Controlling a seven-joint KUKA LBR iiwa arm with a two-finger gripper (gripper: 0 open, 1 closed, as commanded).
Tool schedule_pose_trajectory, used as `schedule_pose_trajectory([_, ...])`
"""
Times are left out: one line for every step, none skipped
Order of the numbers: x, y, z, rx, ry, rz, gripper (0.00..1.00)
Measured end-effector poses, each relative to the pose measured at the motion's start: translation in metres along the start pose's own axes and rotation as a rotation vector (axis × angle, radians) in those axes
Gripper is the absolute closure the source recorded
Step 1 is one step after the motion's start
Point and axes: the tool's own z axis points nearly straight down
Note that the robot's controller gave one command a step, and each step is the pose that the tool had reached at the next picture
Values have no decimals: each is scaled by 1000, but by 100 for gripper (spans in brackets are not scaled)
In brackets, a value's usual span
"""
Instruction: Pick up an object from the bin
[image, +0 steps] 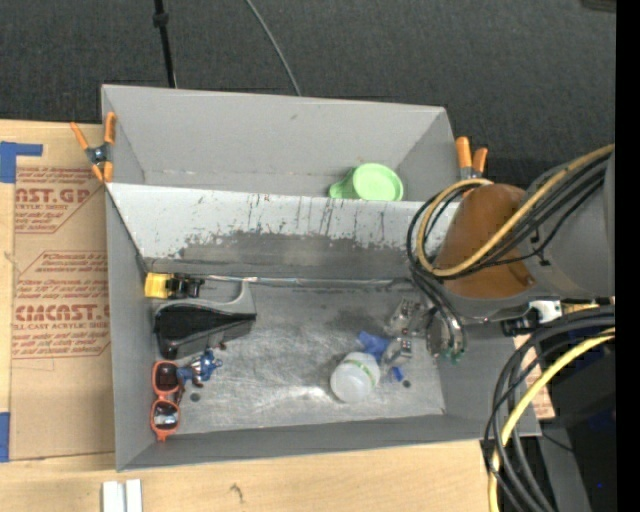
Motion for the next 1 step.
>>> schedule_pose_trajectory([1, 0, -3, -1, 1, 0, 100])
